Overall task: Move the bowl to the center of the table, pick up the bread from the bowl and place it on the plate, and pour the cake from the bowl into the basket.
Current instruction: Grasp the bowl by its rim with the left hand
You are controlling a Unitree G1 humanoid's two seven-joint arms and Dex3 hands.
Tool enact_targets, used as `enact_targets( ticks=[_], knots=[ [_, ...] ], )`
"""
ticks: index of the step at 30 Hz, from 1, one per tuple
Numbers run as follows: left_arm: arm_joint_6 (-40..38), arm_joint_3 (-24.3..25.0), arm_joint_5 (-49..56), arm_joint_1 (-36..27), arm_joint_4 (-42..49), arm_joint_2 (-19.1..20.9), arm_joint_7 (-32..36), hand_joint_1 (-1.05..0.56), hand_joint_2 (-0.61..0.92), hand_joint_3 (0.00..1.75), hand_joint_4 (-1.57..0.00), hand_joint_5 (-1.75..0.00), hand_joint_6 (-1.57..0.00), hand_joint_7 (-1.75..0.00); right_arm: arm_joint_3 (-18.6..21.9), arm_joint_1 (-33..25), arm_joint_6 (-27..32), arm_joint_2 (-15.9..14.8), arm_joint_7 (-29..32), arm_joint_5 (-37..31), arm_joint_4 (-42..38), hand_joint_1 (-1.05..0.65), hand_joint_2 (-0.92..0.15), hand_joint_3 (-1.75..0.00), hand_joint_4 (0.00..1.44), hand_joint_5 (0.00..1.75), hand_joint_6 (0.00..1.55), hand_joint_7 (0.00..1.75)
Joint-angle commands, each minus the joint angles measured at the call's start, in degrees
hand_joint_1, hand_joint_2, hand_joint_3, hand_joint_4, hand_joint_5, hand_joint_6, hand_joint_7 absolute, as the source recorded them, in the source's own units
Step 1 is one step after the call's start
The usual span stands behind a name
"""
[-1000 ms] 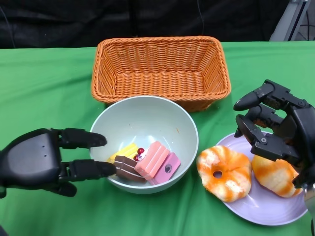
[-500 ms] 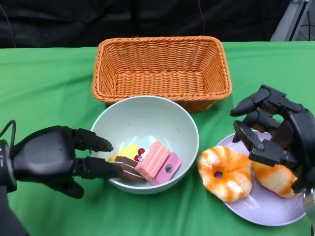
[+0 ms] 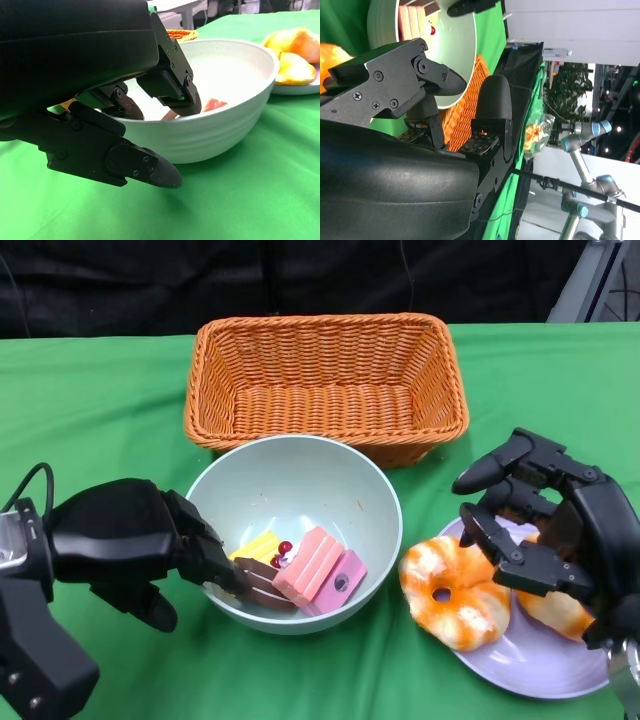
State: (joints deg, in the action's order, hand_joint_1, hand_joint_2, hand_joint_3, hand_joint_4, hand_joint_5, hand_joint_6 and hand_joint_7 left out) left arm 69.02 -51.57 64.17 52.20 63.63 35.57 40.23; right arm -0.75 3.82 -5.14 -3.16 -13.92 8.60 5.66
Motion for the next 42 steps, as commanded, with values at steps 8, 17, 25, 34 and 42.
enact_targets(
  ticks=[8, 17, 25, 34, 42],
  knots=[
    [-0.57, 2.84, -3.0, 1.07, 0.59, -0.63, -10.7, -0.56, 0.91, 0.02, -0.86, -0.03, -0.73, -0.01, -0.15, -0.81, 0.61, 0.13, 1.06, 0.03, 1.68, -0.04, -0.64, -0.78, 0.63, 1.58, 0.61, 1.27],
    [-1.21, 4.26, -5.03, 1.39, 1.32, -1.6, -16.56, -0.57, 0.92, 0.03, -0.9, -0.04, -0.75, -0.01, -1.57, -1.05, 0.84, 0.89, 1.17, -0.07, 2.05, -0.05, -0.64, -0.77, 0.62, 1.56, 0.6, 1.24],
    [-1.69, 4.18, -5.74, 1.5, 2.67, -3.7, -18.79, -0.55, 0.92, 0.05, -0.98, -0.05, -0.81, -0.02, -1.74, -0.7, -2.89, 1.5, 0.41, 0.31, -0.22, -0.05, -0.63, -0.81, 0.64, 1.51, 0.65, 1.16],
    [-4.21, 2.75, -4.46, 2.56, 3.49, -6.6, -19.27, -0.58, 0.92, 0.12, -1.1, -0.09, -0.98, -0.07, -1.4, -0.84, -4.53, 2.16, 1.04, 0.25, -0.8, -0.09, -0.65, -0.76, 0.65, 1.49, 0.66, 1.13],
    [-5.45, 3.04, -5.28, 2.48, 4.33, -7.61, -22.4, -0.61, 0.92, 0.14, -0.94, -0.02, -0.88, -0.01, -1.12, -0.83, -5.46, 1.94, 1.07, 0.04, -1.27, -0.11, -0.69, -0.69, 0.63, 1.51, 0.62, 1.17]
  ],
)
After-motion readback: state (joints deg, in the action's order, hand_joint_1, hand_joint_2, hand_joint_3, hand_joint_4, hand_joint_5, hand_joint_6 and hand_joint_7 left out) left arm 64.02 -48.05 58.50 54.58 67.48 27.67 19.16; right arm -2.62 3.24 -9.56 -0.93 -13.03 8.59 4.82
